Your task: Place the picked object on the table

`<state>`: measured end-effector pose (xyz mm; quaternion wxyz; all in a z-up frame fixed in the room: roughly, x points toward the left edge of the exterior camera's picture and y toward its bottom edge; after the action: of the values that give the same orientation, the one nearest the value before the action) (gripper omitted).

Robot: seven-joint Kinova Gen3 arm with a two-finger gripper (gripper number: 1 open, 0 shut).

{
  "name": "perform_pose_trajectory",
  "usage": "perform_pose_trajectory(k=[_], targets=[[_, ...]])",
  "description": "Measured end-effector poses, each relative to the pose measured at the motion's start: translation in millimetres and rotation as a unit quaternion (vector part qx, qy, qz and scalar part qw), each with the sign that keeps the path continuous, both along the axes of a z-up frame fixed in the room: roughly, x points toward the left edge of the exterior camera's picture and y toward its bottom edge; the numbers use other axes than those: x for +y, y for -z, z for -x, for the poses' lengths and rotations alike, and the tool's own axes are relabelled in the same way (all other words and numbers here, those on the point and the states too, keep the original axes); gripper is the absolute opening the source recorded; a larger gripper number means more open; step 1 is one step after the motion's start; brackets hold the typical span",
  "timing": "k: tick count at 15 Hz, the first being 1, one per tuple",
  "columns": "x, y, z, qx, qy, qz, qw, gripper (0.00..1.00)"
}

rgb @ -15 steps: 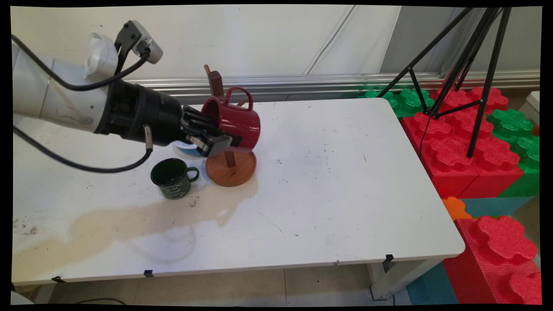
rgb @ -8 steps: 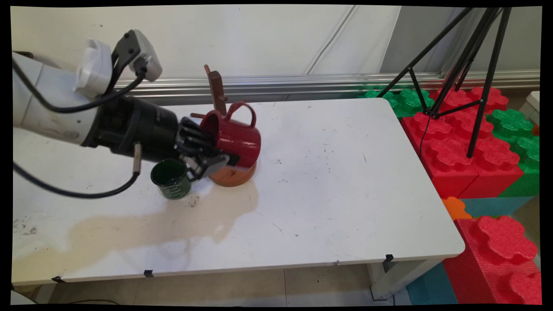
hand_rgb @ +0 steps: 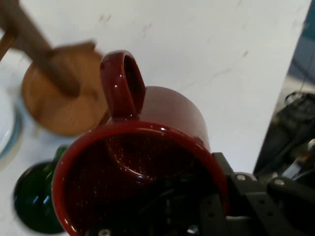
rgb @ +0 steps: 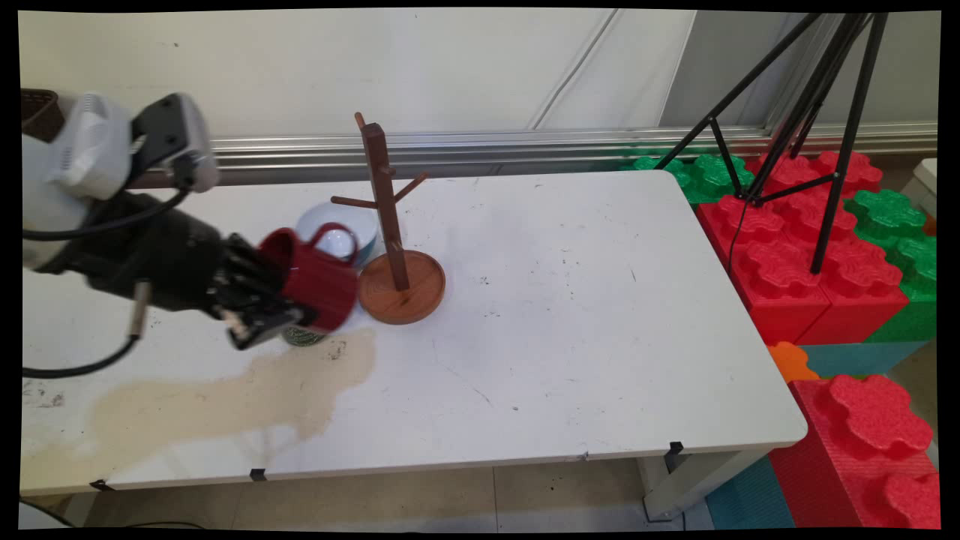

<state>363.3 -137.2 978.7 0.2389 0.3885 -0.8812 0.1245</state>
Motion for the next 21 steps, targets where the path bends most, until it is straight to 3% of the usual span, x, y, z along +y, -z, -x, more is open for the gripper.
perform_pose_trajectory(k=[5,11,21], targets=[[3.8,-8.7,-43.8,-0.067,-0.026,-0.019,0.9972,0.00],[-17.5,-14.0,-92.4,-0.128,-0.038,-0.024,0.9907,0.00],[-72.7,4.2,-146.7,-0.180,-0.064,-0.043,0.9805,0.00]])
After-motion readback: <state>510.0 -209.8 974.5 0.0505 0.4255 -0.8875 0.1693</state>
